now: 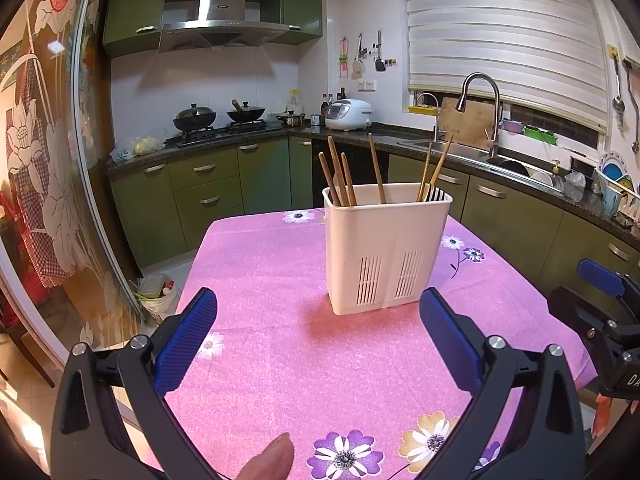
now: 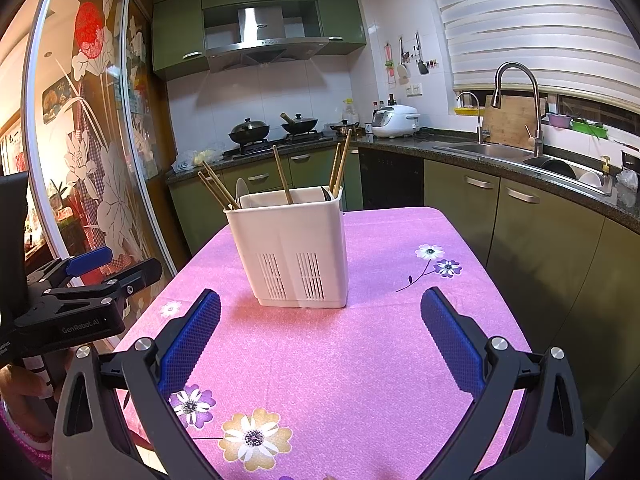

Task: Organize utensils

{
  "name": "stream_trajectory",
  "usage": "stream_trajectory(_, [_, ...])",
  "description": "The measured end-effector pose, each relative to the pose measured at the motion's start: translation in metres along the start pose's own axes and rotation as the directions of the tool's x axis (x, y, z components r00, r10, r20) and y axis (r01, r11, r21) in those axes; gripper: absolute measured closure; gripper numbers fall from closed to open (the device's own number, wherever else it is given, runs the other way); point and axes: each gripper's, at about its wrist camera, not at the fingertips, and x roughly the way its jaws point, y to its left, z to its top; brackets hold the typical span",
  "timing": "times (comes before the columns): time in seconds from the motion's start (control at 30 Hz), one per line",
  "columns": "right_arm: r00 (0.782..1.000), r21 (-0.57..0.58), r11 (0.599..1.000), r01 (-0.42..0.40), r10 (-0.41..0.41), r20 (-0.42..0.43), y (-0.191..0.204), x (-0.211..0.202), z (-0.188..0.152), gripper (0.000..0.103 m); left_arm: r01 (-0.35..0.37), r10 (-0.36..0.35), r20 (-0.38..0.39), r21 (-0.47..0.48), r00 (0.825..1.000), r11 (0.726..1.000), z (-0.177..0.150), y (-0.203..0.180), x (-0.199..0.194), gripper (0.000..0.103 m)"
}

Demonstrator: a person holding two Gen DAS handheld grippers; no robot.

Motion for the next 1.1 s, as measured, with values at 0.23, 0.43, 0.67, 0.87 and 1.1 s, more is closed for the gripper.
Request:
stream_trajectory(0.23, [1.0, -0.001, 1.0, -0.001, 0.001, -0.001, 0.0, 0.0006, -0.0003, 0.004, 0.004, -0.004, -0.003, 0.0, 1.0, 1.0, -0.0005, 0.0004, 0.0012, 0.007])
stream_trajectory(0.43, [1.0, -0.001, 1.0, -0.001, 0.001, 0.0, 0.0009, 0.0005, -0.0005, 0.004, 0.003, -0.003, -0.004, 0.001, 1.0, 1.0, 0.0, 0.0004, 0.0014, 0.007])
stream_trajectory(0.67, [1.0, -0.001, 1.0, -0.001, 0.001, -0.001, 0.0011, 0.0006, -0.0006, 0.004, 0.006, -0.006, -0.004, -0.002, 1.0, 1.0, -0.0002, -0.0007, 0.0014, 0.007])
stream_trajectory(0.87, [1.0, -0.001, 1.0, 0.0, 0.0, -0.001, 0.0011, 0.0006, -0.0004, 0.004, 0.009, -0.009, -0.007, 0.0, 1.0, 1.0, -0.0033, -0.0024, 0.0037, 0.007])
stream_trajectory(1.1, [1.0, -0.002, 1.0, -0.001, 0.001, -0.002, 0.0013, 0.0006, -0.0003, 0.004, 0.006, -0.006, -0.008, -0.001, 1.0, 1.0, -0.0031, -0.0028, 0.0041, 0.007])
